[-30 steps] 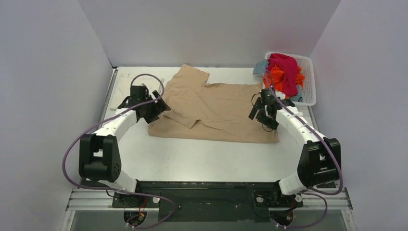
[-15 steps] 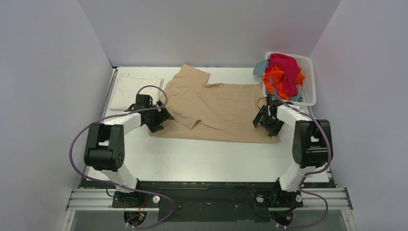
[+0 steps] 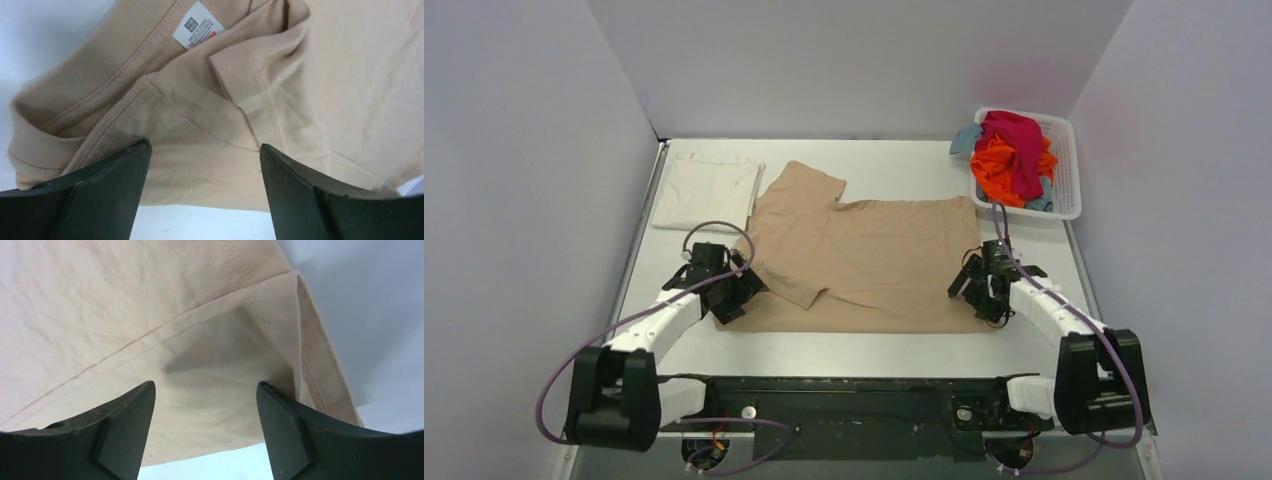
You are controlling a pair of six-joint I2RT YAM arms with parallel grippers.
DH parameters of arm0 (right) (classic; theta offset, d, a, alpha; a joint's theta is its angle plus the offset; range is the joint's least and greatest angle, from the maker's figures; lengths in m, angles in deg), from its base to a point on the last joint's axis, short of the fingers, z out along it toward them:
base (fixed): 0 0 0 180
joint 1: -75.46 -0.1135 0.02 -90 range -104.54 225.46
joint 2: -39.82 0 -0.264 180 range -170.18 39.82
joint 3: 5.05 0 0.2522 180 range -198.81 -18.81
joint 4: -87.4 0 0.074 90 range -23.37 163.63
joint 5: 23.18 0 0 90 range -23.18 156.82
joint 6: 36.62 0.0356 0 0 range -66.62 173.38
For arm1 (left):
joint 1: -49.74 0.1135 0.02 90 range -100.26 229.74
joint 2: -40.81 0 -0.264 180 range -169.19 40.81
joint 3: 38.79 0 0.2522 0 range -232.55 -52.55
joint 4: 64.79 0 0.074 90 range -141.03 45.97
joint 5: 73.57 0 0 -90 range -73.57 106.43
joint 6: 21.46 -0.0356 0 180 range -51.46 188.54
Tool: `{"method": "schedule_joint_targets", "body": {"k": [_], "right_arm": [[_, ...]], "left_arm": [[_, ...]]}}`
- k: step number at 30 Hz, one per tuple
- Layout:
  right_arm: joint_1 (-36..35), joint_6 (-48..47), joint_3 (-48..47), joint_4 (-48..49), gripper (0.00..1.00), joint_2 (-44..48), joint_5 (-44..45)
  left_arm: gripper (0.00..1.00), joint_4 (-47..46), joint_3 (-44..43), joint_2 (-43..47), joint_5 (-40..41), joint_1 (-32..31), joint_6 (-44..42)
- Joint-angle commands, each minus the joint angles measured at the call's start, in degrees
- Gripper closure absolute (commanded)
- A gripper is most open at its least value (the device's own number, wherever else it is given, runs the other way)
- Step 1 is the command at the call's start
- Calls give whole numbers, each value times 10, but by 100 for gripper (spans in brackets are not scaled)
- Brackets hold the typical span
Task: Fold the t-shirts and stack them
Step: Fold the flattened tshirt in 1/3 of the way
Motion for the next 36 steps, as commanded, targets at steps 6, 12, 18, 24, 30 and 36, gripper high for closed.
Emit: {"method": "schedule_joint_targets", "body": {"k": [6,12,18,24,30,36], "right_arm": [[-100,116,113,-289,30,238,68],[-101,66,33,-295,28,304,102],[-118,48,-9,-231,28,278,41],[-203,89,30,-150,29,239,31],[-249,115,67,-124,29,182,64],[-258,131,98,-88,29,163,70]], "left_arm": [[8,272,41,247,155,-58,104],[8,255,-31,278,114,-84,64],[7,117,-17,209,-11,-131,48],[7,54,3,159,0,-156,50],[6,-24,28,113,-17,-168,68],[6,-47,39,74,-7,-186,71]]}}
